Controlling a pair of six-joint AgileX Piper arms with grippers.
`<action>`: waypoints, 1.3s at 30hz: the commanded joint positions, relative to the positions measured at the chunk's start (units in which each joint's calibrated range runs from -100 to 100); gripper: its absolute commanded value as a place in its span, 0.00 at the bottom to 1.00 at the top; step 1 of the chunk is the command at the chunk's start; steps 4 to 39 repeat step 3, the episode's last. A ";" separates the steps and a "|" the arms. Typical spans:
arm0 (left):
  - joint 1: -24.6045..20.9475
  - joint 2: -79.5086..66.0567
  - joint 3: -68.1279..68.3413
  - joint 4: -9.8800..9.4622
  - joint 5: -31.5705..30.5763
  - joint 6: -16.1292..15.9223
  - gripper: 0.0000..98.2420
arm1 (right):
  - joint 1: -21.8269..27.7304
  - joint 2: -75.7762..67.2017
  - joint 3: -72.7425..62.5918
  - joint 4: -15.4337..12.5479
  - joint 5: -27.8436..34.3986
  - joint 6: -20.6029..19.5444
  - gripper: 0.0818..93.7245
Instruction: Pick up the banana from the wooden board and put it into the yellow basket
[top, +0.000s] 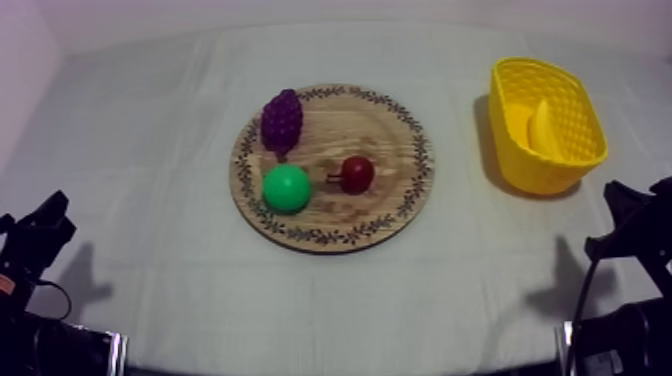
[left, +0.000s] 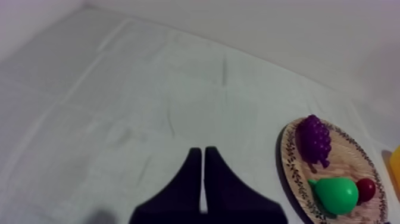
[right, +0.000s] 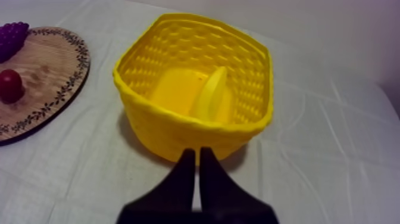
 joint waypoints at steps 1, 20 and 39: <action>0.03 -0.03 0.03 0.02 -0.02 0.01 0.00 | -0.02 -0.04 0.05 -0.01 0.01 0.06 0.00; 0.03 -0.03 0.03 0.02 -0.02 0.01 0.00 | -0.02 -0.04 0.05 -0.01 0.01 0.06 0.00; 0.03 -0.03 0.03 0.02 -0.02 0.01 0.00 | -0.02 -0.04 0.05 -0.01 0.01 0.06 0.00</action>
